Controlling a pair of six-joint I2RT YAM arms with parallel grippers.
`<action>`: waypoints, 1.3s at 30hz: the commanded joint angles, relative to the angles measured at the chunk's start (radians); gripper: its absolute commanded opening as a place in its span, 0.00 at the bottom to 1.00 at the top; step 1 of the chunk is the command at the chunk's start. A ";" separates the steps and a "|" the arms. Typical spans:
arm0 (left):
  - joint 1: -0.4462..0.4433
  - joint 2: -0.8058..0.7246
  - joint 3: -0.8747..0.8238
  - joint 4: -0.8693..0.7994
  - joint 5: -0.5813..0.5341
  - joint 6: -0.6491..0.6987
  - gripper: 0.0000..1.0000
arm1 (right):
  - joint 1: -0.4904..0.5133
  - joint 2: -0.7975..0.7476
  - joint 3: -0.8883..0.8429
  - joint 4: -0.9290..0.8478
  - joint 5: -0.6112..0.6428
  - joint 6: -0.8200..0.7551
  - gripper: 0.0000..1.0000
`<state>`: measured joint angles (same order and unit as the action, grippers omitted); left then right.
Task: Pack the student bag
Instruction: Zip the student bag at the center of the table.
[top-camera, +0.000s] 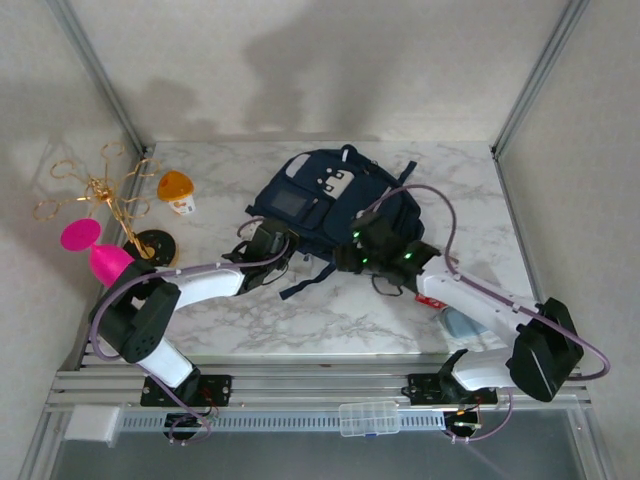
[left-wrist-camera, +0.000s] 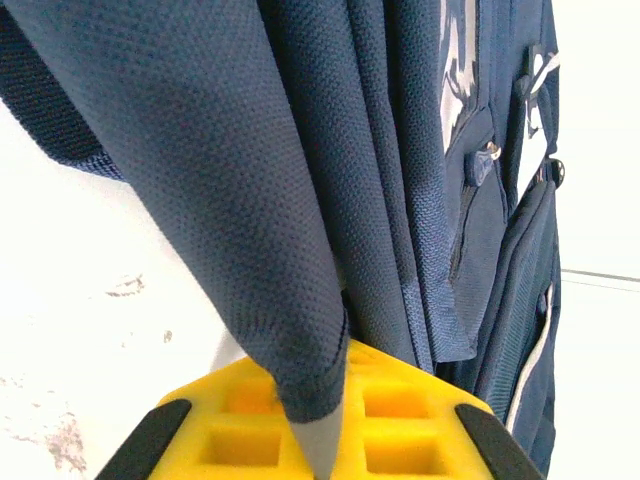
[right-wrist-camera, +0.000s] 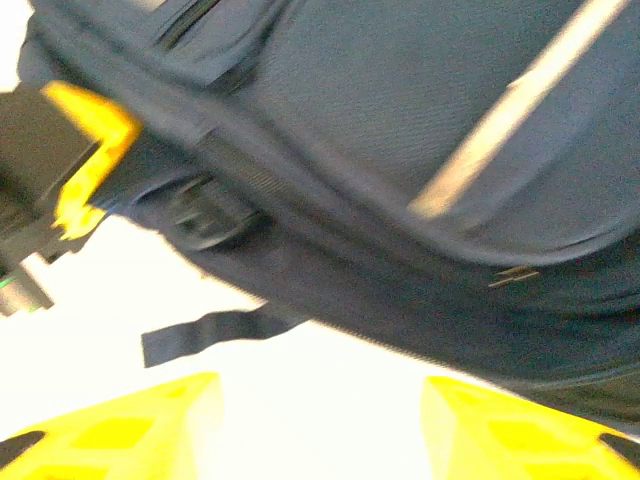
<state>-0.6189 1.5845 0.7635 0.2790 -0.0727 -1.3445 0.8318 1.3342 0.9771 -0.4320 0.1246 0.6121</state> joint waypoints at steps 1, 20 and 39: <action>-0.034 -0.051 0.000 0.043 0.047 -0.050 0.00 | 0.085 0.060 -0.021 0.072 0.042 0.131 0.51; -0.081 -0.076 -0.018 0.105 0.060 -0.086 0.00 | 0.145 0.381 0.070 0.300 0.343 0.251 0.35; -0.081 -0.104 -0.029 0.091 0.031 -0.086 0.00 | 0.148 0.382 0.056 0.431 0.384 0.058 0.27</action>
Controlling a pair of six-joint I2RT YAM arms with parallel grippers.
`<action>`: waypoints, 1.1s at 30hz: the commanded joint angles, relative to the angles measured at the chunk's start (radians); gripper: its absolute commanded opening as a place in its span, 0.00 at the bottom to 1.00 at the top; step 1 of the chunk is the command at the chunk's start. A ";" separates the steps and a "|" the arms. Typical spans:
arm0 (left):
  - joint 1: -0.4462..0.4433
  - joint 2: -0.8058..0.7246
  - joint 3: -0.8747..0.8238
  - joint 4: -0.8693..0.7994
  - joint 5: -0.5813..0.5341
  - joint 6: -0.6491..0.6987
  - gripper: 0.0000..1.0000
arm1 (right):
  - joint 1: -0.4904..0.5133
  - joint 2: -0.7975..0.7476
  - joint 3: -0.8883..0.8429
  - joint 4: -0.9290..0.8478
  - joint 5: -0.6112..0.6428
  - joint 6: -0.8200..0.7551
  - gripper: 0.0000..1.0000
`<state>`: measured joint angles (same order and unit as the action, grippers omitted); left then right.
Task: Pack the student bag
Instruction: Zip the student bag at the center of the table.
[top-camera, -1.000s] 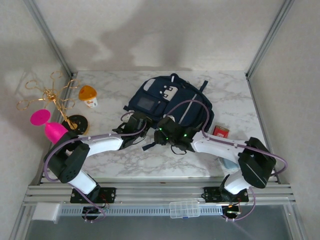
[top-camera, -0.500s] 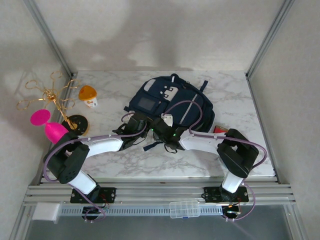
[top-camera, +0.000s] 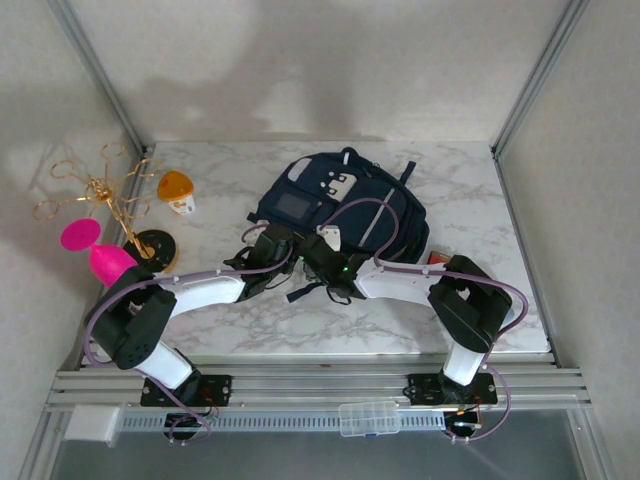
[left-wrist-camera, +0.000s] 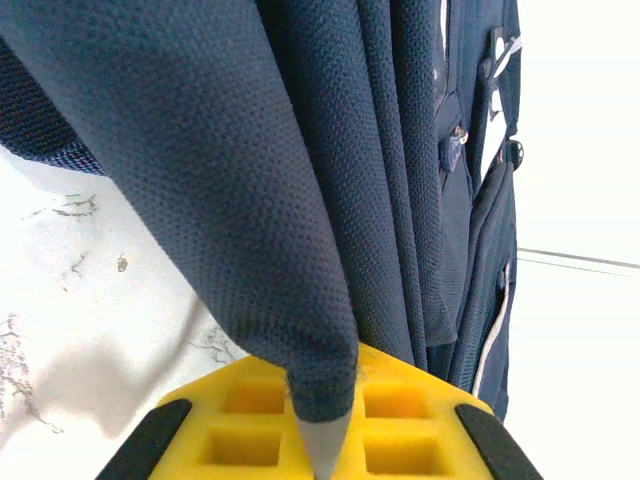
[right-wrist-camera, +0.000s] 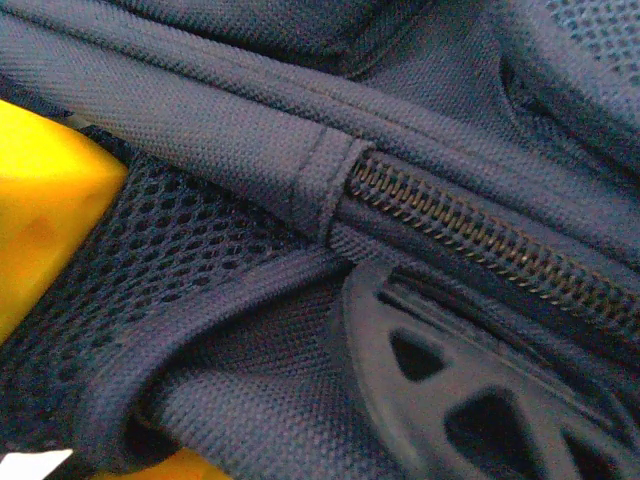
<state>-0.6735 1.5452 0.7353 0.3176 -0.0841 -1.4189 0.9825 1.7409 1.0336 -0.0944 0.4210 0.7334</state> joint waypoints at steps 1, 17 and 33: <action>-0.026 -0.067 -0.001 0.051 0.040 -0.010 0.00 | -0.001 -0.036 -0.008 0.102 0.090 -0.079 0.25; -0.024 -0.067 0.012 0.051 0.046 -0.009 0.00 | 0.004 -0.070 -0.122 0.268 0.116 -0.332 0.30; 0.005 -0.074 0.013 0.018 0.012 0.009 0.00 | -0.012 -0.115 -0.172 0.190 0.071 -0.324 0.00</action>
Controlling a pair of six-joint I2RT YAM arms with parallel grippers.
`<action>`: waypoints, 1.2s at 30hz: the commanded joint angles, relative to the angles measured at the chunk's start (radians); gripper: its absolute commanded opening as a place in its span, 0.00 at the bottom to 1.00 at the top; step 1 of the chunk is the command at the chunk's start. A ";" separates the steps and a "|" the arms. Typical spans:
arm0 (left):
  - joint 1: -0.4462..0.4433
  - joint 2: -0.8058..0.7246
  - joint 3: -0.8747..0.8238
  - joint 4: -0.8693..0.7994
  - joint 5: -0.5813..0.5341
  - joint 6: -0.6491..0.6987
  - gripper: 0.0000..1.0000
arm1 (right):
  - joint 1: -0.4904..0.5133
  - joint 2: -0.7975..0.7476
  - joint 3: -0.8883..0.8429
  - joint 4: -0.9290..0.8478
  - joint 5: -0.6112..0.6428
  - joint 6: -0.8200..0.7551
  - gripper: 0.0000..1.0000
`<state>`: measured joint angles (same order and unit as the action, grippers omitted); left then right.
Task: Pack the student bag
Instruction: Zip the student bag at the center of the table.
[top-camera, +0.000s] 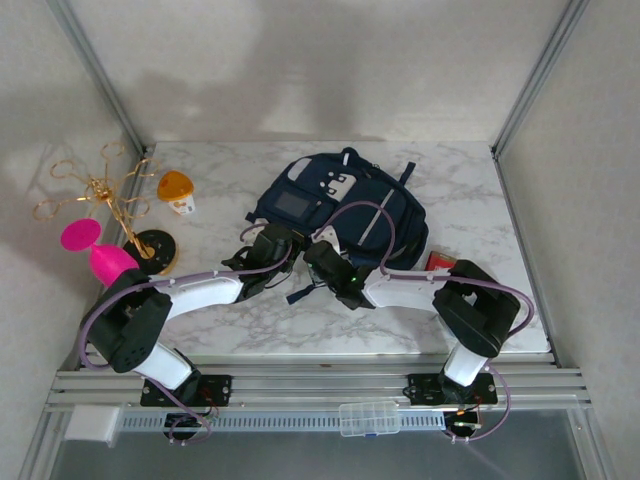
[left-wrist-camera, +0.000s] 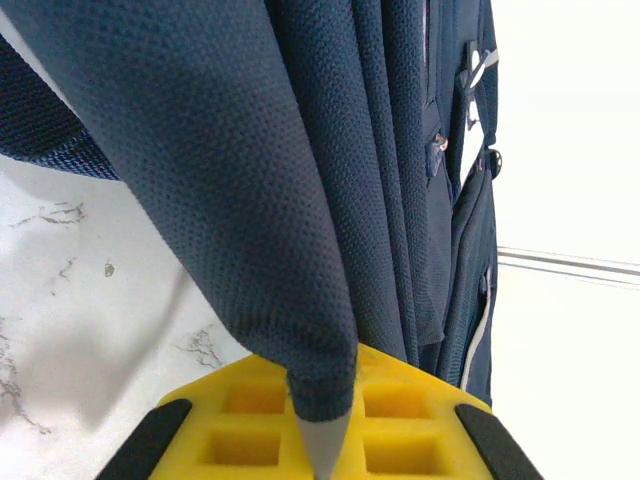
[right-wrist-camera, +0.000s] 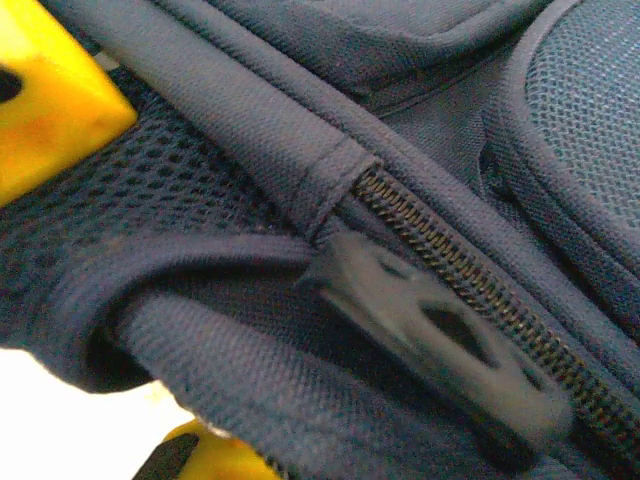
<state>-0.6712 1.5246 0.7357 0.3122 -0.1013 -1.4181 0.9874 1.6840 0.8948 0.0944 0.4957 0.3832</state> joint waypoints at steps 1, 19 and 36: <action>0.008 -0.057 0.015 0.019 0.024 0.011 0.00 | -0.018 -0.073 -0.051 -0.006 -0.010 0.039 0.00; 0.035 -0.037 0.024 0.044 0.084 0.016 0.00 | 0.014 -0.194 -0.087 -0.038 -0.296 0.130 0.17; -0.019 -0.042 0.033 0.075 0.115 -0.005 0.00 | -0.042 -0.055 0.147 -0.283 -0.134 0.241 0.43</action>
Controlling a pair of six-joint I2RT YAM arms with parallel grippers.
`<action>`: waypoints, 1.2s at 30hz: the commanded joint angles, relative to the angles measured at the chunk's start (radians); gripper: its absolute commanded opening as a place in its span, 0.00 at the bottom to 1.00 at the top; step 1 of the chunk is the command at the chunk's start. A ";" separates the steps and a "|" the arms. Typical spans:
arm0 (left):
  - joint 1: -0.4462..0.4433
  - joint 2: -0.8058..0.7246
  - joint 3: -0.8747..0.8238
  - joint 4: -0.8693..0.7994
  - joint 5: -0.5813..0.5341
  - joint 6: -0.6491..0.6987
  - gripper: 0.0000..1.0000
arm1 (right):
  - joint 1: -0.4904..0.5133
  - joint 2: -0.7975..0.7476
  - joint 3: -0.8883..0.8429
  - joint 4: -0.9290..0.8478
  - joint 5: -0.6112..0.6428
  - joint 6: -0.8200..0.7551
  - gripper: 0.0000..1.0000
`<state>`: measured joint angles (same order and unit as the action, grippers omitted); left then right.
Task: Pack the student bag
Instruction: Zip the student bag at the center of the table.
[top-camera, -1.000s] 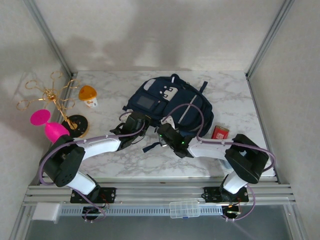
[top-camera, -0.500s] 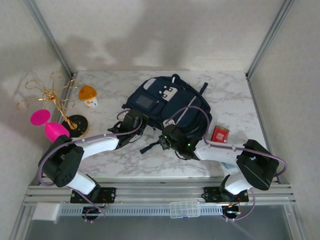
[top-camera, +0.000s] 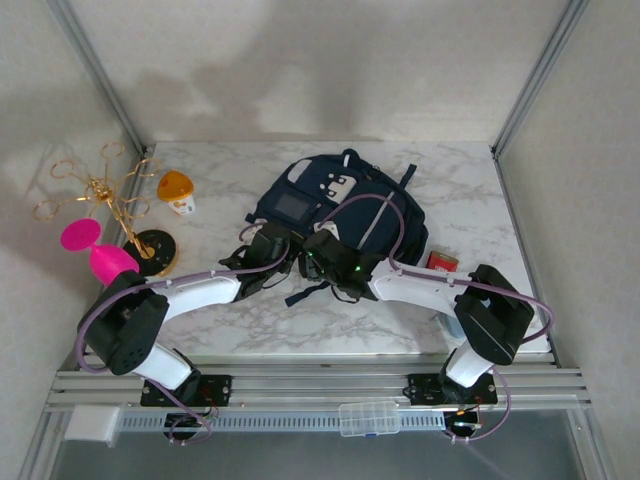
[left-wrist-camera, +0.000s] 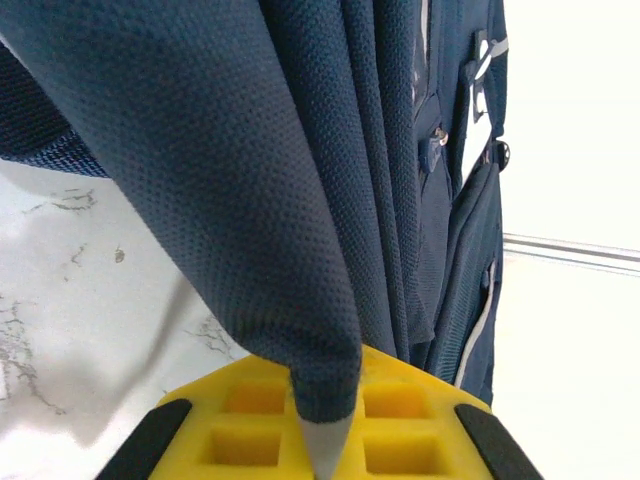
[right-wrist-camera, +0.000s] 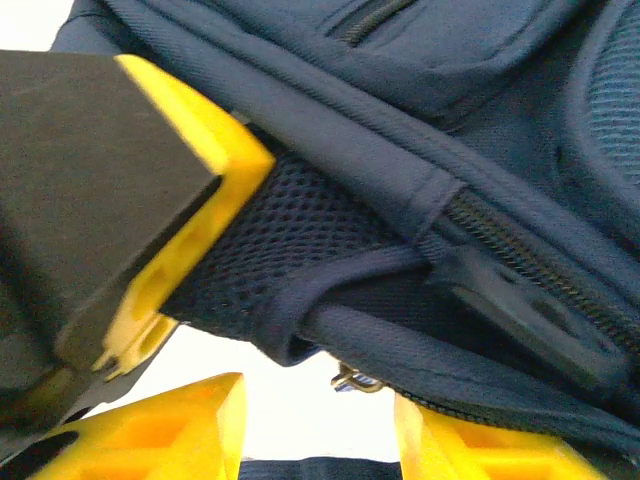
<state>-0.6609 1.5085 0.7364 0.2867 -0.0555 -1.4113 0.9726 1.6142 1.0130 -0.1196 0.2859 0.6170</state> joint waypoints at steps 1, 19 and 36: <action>-0.029 -0.025 0.032 0.101 0.069 -0.011 0.00 | -0.027 0.016 0.024 -0.069 0.078 0.003 0.43; -0.046 -0.035 0.043 0.103 0.062 -0.018 0.00 | -0.046 0.152 0.172 -0.103 0.175 -0.075 0.27; 0.035 -0.020 0.067 0.045 0.014 0.046 0.00 | -0.048 0.015 0.043 -0.182 0.078 -0.090 0.00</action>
<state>-0.6510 1.5089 0.7483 0.2893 -0.0536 -1.3991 0.9504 1.6741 1.0969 -0.2394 0.3370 0.4973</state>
